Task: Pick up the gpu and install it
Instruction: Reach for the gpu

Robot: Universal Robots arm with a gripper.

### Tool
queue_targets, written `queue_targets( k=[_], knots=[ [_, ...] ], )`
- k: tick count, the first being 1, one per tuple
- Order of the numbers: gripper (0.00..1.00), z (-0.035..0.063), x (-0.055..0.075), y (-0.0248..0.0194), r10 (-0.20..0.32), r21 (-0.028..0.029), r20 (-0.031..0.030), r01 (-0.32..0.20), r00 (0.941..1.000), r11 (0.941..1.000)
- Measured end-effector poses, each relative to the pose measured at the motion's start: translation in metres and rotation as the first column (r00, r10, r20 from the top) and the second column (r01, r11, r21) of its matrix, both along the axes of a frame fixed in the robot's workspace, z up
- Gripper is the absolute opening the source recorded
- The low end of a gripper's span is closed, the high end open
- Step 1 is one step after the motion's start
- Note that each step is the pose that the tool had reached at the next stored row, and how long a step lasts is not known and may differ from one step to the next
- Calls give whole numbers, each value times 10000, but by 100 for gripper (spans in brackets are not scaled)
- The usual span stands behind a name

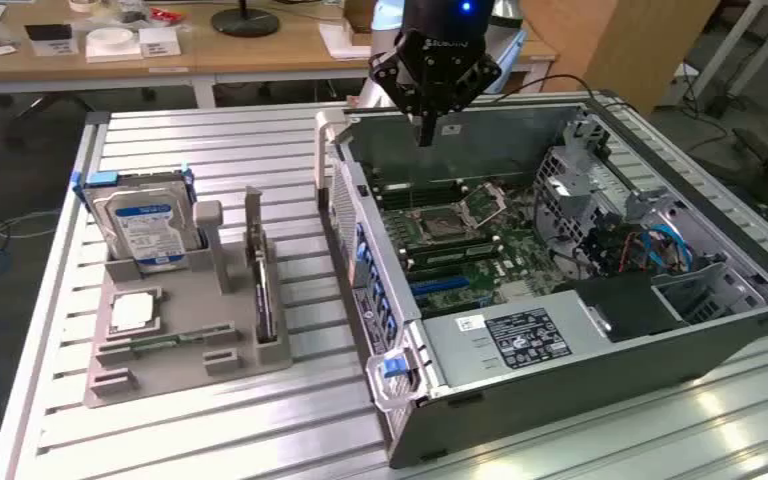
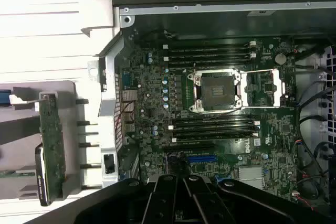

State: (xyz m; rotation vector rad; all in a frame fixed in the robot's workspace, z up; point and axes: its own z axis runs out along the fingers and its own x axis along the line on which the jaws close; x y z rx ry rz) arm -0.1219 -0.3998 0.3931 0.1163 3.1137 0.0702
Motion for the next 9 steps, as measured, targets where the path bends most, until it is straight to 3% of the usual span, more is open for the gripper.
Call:
queue_targets(
  k=[9],
  knots=[
    [11, 0, -43, 0, 0, 0, -3, 0, 10000, 10000]
  ],
)
